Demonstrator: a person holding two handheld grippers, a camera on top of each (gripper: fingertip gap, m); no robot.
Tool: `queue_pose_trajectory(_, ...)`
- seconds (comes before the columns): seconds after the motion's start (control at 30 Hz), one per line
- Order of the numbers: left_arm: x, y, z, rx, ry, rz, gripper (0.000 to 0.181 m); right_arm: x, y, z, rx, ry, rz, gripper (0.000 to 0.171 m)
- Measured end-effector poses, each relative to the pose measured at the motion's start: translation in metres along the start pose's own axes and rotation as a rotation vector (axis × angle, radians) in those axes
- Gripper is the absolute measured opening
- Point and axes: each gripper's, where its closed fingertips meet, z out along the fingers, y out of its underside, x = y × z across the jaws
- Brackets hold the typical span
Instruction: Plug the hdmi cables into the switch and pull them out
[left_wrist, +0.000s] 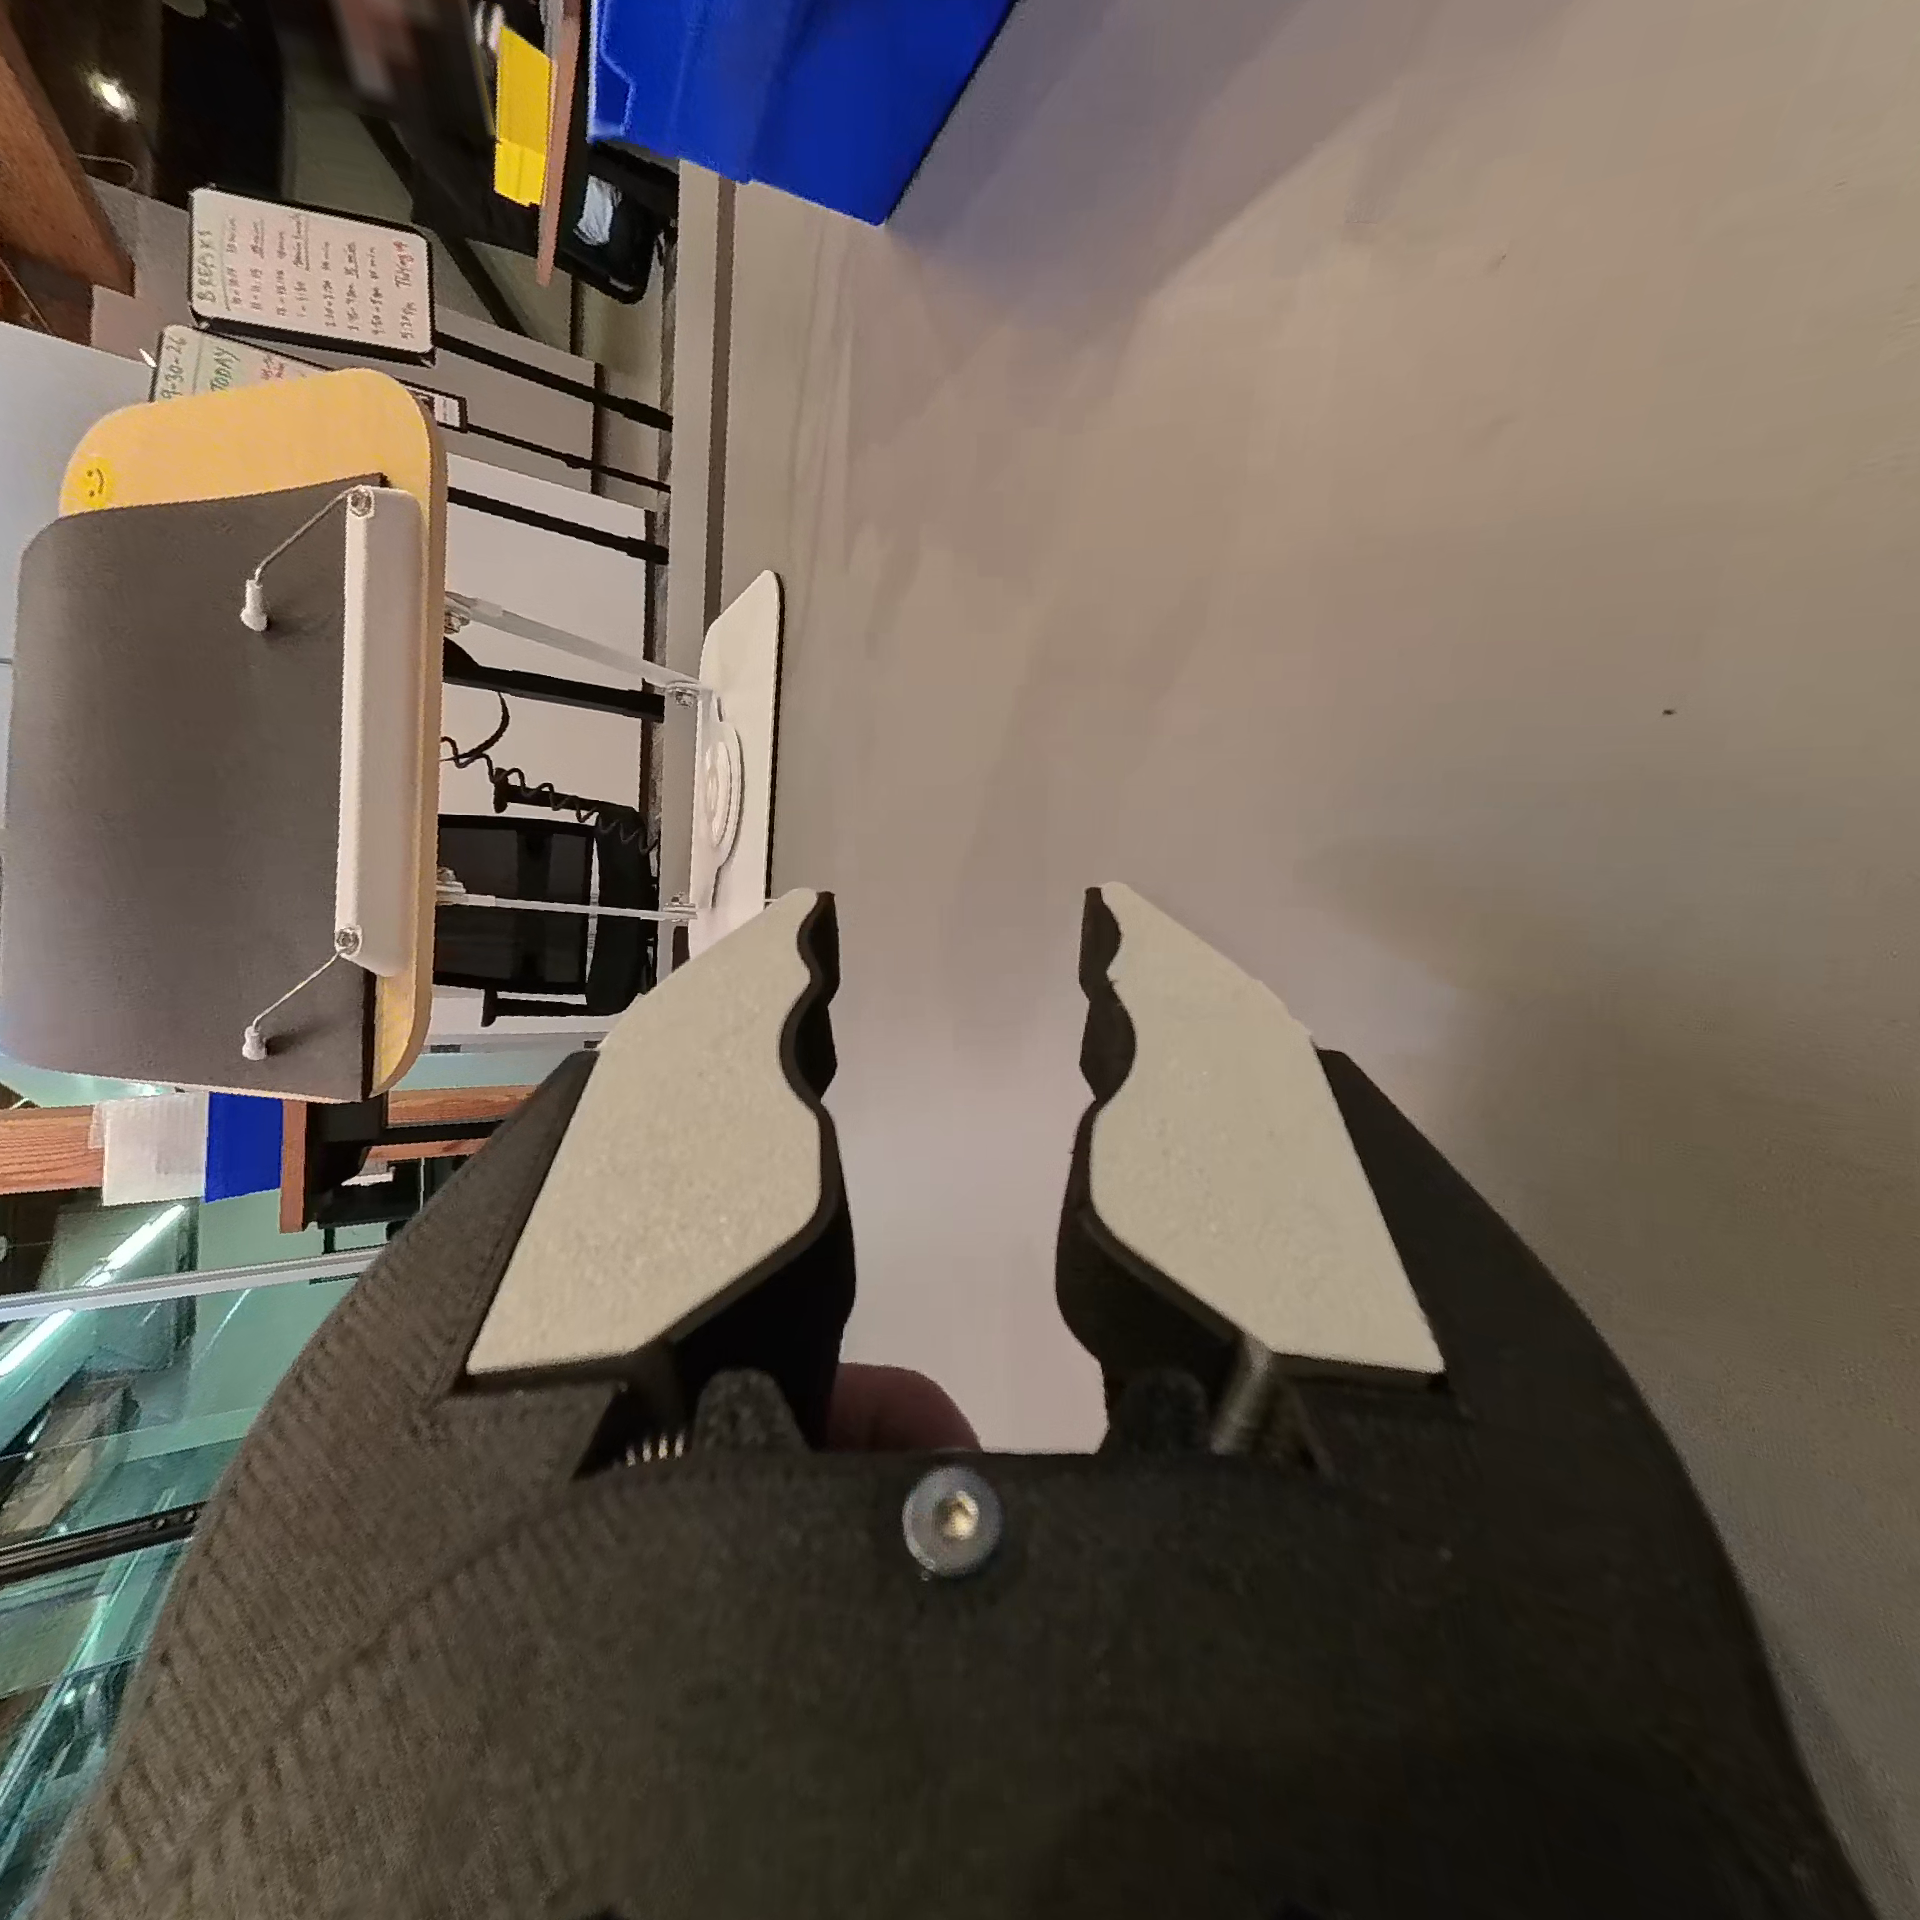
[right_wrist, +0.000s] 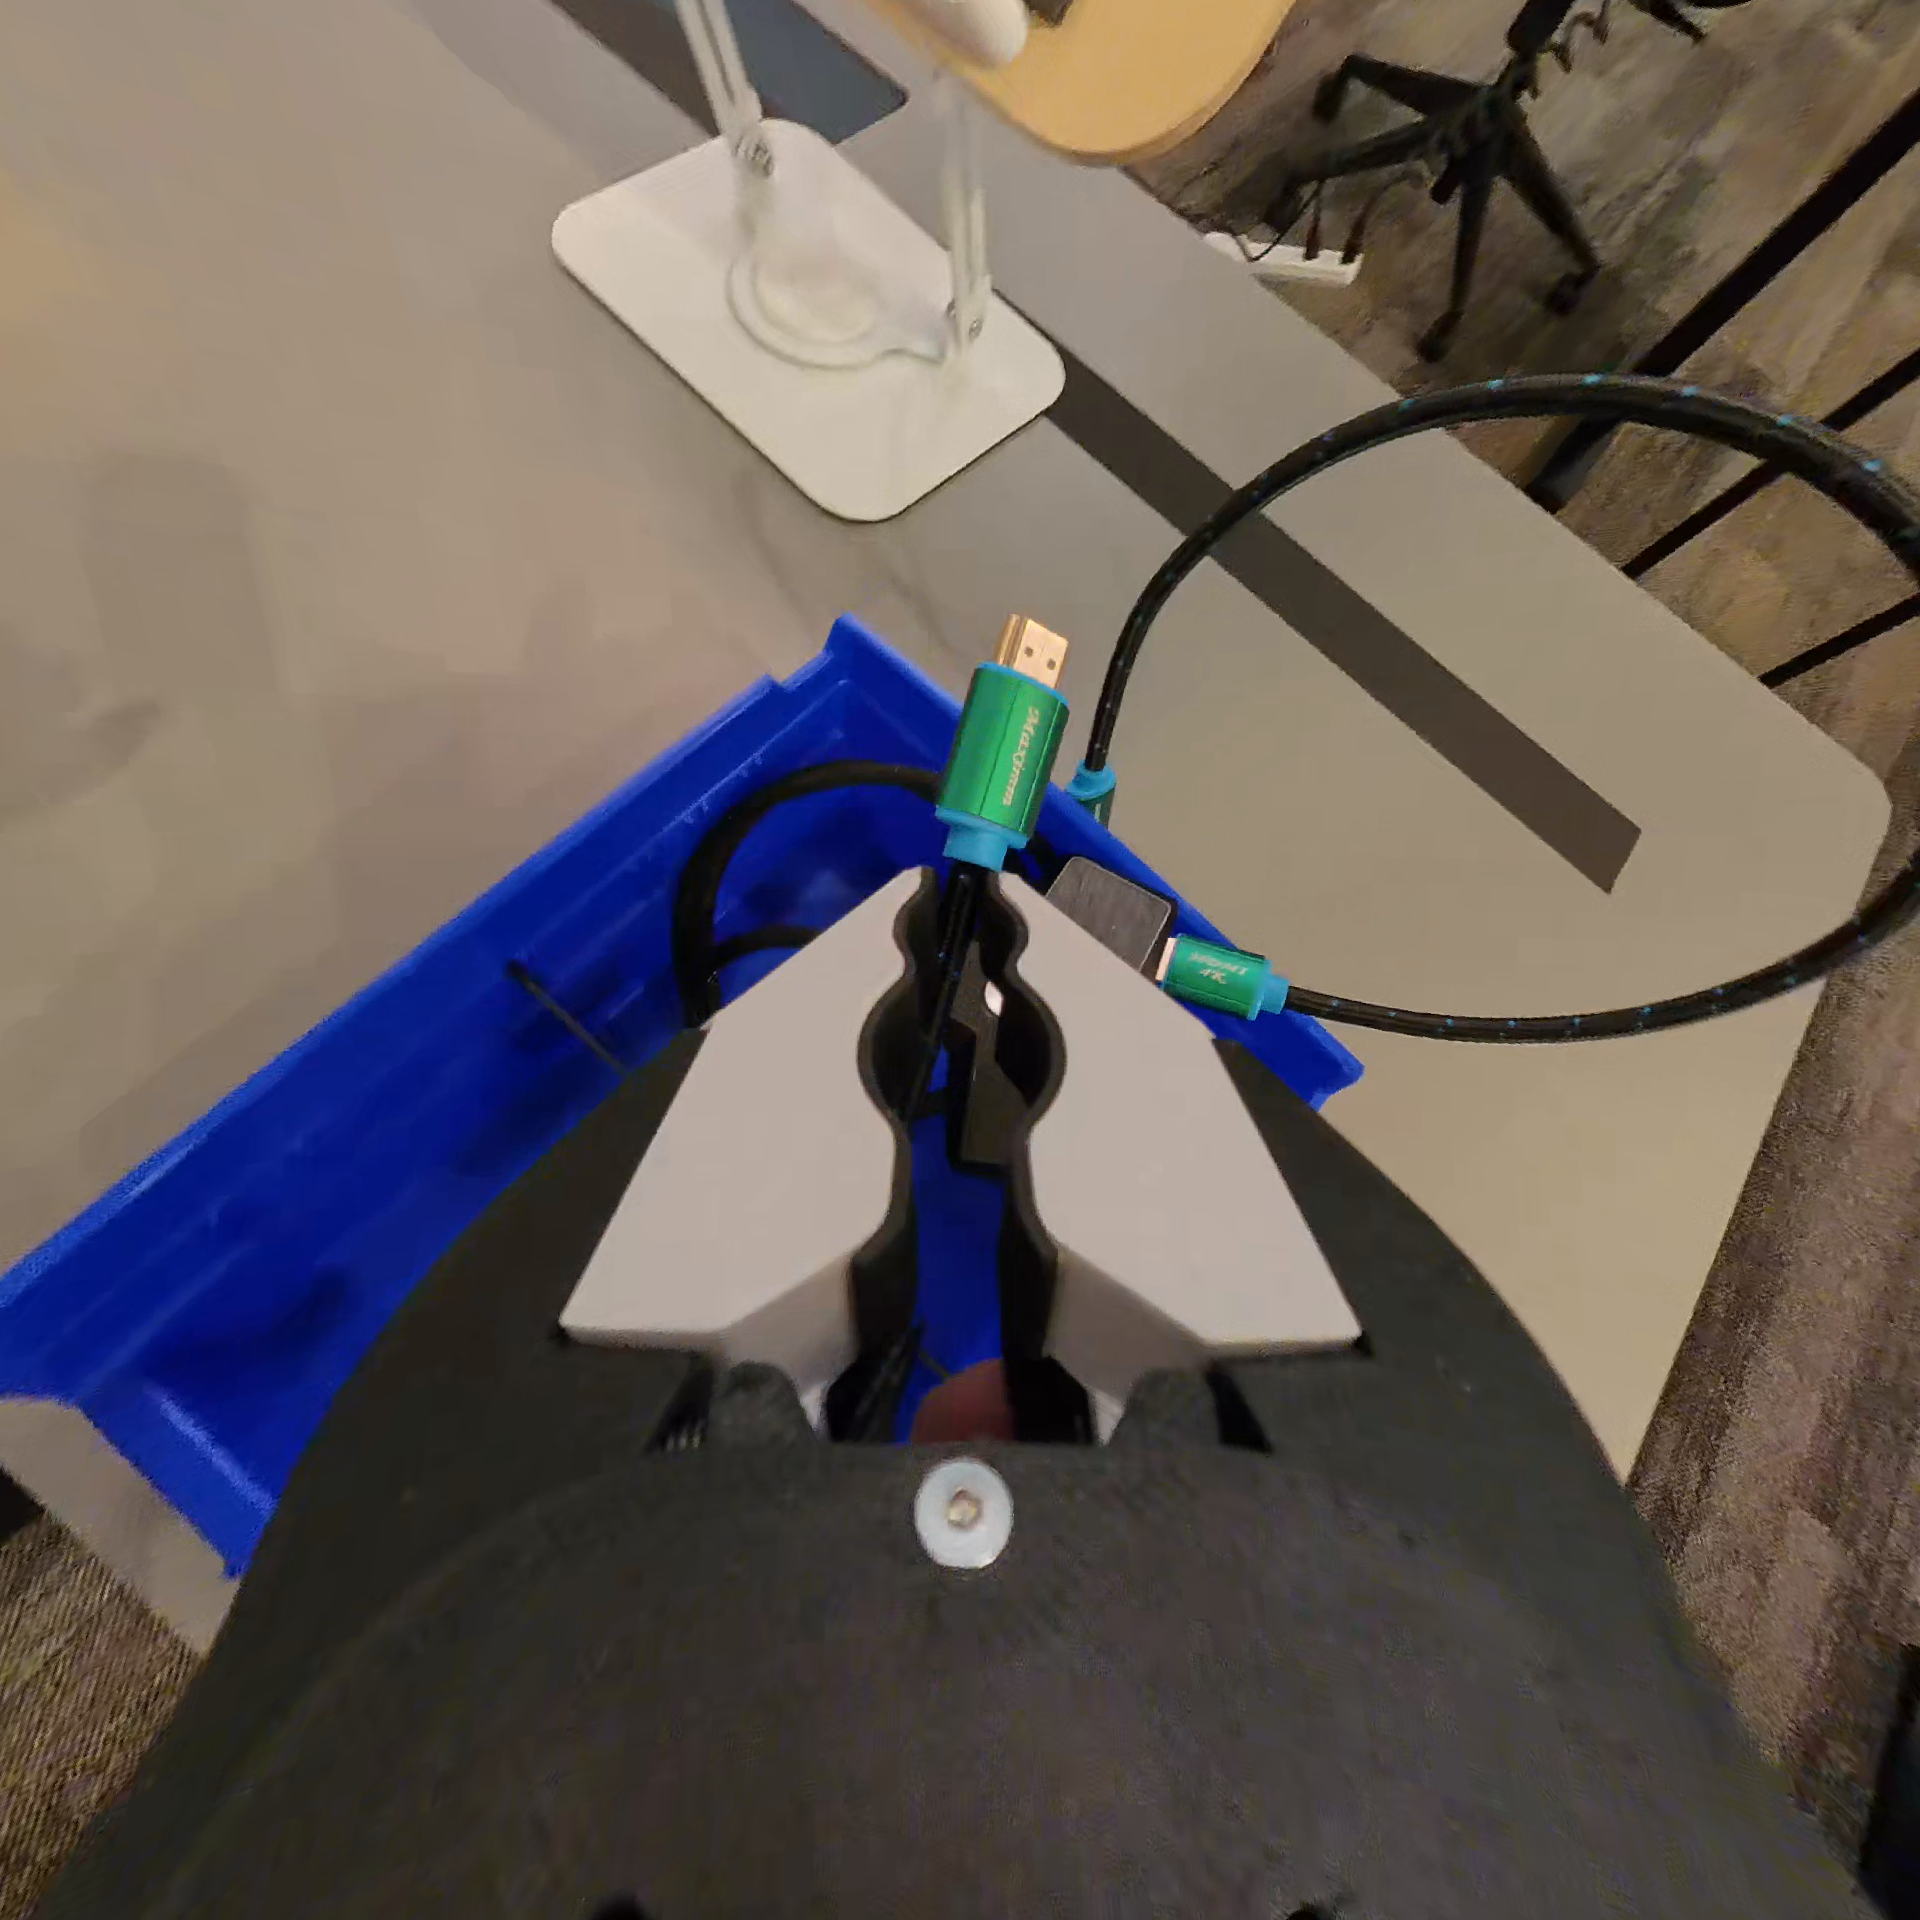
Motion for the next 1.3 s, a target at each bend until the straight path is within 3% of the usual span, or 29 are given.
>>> queue_pose_trajectory(0.17,0.000,0.000,0.001,-0.001,0.001,0.001,0.044,-0.012,0.005,0.019,-0.062,0.007,-0.066,0.005)
queue_pose_trajectory(0.3,0.000,0.000,0.001,0.000,0.002,0.005,0.044,-0.025,0.038,0.041,-0.299,0.019,-0.265,0.005)
queue_pose_trajectory(0.47,0.000,-0.001,0.001,0.001,0.001,0.010,0.044,-0.049,0.083,0.067,-0.536,-0.105,-0.368,0.004)
queue_pose_trajectory(0.9,0.001,-0.004,0.001,0.000,0.005,0.023,0.045,-0.058,0.102,0.082,-0.754,-0.276,-0.311,0.005)
queue_pose_trajectory(1.17,0.000,-0.004,0.001,-0.001,0.004,0.031,0.045,-0.054,0.114,0.093,-0.895,-0.193,-0.538,0.004)
queue_pose_trajectory(1.3,-0.002,-0.004,0.000,0.000,0.001,0.029,0.045,-0.056,0.111,0.093,-0.886,-0.204,-0.589,0.005)
